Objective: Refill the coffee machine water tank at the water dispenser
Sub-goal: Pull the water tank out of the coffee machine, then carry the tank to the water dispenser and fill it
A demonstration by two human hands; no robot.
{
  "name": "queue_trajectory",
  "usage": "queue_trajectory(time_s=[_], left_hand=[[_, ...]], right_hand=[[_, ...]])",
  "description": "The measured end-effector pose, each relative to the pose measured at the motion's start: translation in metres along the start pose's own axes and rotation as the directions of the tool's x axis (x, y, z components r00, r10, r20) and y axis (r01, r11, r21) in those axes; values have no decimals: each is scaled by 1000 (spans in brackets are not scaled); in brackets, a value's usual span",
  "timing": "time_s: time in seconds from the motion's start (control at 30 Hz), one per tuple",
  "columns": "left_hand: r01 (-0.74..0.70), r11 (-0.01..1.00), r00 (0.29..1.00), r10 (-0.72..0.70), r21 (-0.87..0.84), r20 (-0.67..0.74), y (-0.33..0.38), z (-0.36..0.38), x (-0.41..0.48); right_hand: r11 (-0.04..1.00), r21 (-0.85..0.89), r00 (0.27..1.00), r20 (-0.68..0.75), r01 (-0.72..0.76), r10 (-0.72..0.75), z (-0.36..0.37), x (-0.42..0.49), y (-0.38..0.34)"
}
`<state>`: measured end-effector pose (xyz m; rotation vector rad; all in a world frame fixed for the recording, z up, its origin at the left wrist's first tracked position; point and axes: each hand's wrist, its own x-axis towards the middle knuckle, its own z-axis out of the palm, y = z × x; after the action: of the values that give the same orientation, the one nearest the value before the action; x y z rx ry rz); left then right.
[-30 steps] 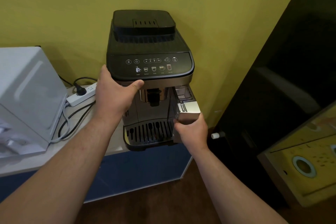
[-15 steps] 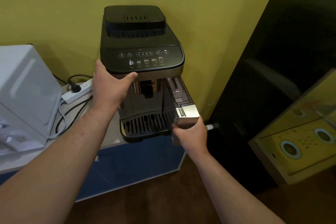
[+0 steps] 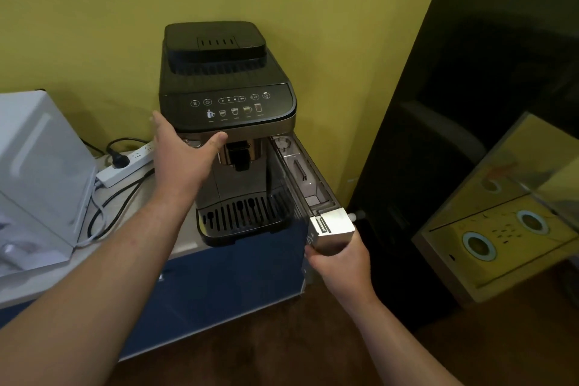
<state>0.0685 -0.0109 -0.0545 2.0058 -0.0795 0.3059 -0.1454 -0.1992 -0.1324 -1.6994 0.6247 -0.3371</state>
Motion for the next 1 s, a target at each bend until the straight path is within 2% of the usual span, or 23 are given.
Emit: queue_trajectory(time_s=[0.17, 0.27, 0.33, 0.37, 0.43, 0.5, 0.6, 0.67, 0.73, 0.83, 1.0], left_hand=[[-81, 994, 997, 82, -72, 4, 24, 0, -55], [-265, 964, 963, 266, 37, -38, 39, 0, -92], [-351, 933, 936, 352, 79, 0, 43, 4, -105], [-312, 949, 949, 310, 42, 61, 42, 7, -109], [-116, 991, 966, 129, -72, 222, 39, 15, -116], [75, 992, 924, -30, -105, 380, 29, 24, -120], [191, 981, 834, -137, -46, 534, 18, 35, -121], [231, 971, 790, -149, -64, 595, 21, 40, -120], [331, 925, 753, -140, -186, 643, 26, 41, -116], [412, 857, 736, -111, -311, 667, 40, 33, -114], [475, 754, 721, -37, -454, 692, 58, 18, -120]], right_hand=[[997, -73, 1000, 18, -13, 15, -39, -21, -4], [992, -125, 998, 48, -30, 36, -68, -27, -8], [989, -141, 996, 64, -46, 56, -91, -30, -9], [987, -150, 995, 70, -57, 68, -104, -31, -12], [983, -172, 993, 90, -63, 79, -128, -34, -21], [980, -193, 989, 127, -46, 71, -154, -35, -32], [984, -177, 977, 203, -27, 63, -187, -32, -53], [989, -150, 956, 287, -10, 53, -202, -26, -65], [991, -133, 931, 362, 3, 46, -214, -20, -75], [984, -173, 889, 455, 37, 46, -225, -7, -82], [990, -110, 826, 564, 88, -11, -234, 14, -86]])
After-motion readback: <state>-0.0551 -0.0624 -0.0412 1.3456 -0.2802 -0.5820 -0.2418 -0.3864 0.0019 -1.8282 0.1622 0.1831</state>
